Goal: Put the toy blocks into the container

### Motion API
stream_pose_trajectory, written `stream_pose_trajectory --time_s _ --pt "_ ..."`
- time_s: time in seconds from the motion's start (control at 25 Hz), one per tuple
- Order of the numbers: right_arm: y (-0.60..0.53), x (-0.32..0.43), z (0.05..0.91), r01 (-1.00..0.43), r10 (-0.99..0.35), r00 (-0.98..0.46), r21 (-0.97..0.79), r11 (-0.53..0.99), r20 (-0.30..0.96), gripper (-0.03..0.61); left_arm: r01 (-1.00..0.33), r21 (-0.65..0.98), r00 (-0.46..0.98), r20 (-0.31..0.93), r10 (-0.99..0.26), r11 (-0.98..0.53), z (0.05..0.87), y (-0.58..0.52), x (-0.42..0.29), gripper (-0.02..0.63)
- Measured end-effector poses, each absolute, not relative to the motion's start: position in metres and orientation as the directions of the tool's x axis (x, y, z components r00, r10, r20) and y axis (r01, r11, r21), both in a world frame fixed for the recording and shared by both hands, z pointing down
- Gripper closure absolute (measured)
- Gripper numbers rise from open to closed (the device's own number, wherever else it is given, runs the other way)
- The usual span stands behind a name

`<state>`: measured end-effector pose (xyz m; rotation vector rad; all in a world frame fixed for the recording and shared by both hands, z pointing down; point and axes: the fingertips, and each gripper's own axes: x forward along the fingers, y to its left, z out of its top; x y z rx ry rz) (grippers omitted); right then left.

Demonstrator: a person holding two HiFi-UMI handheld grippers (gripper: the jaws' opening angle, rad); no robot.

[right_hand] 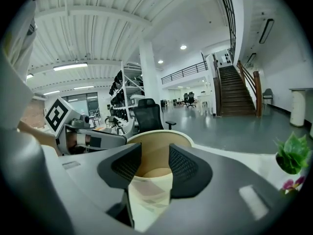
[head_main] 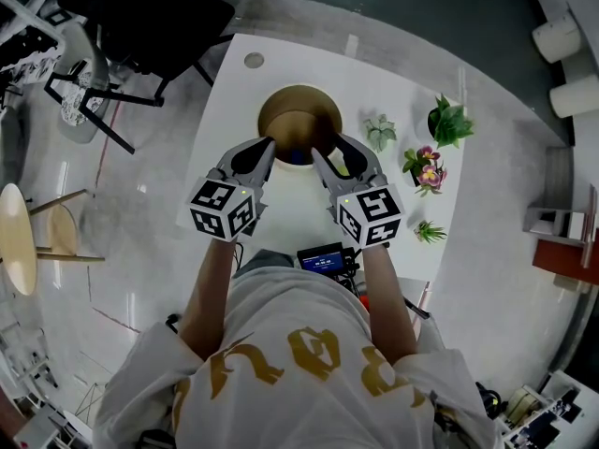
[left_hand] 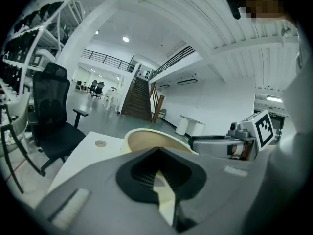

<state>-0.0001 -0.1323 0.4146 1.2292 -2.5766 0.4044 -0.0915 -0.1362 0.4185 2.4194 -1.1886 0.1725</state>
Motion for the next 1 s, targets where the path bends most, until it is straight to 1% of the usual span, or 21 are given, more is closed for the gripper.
stream_pose_trajectory --time_s 0.2,0.76,0.92,1.0 --pt "-0.123 0.005 0.413 -0.798 -0.727 -0.592 -0.13 0.588 0.349 0.398 -0.763 0.311 0.642 0.257 -0.723 -0.567 0.409 -0.126 -0.088 0.614" --pt "-0.077 0.045 0.422 -0.861 -0.779 -0.499 -0.117 0.494 0.38 0.402 -0.727 0.295 0.686 0.284 -0.67 -0.62 0.415 -0.088 -0.057 0.614" --pt "-0.065 0.06 0.422 -0.879 -0.796 -0.47 -0.115 0.463 0.383 0.402 -0.697 0.312 0.715 0.244 -0.655 -0.645 0.413 -0.077 -0.043 0.612" --pt "-0.059 0.068 0.422 -0.889 -0.808 -0.45 -0.107 0.445 0.381 0.404 -0.692 0.305 0.722 0.262 -0.641 -0.655 0.418 -0.073 -0.035 0.612"
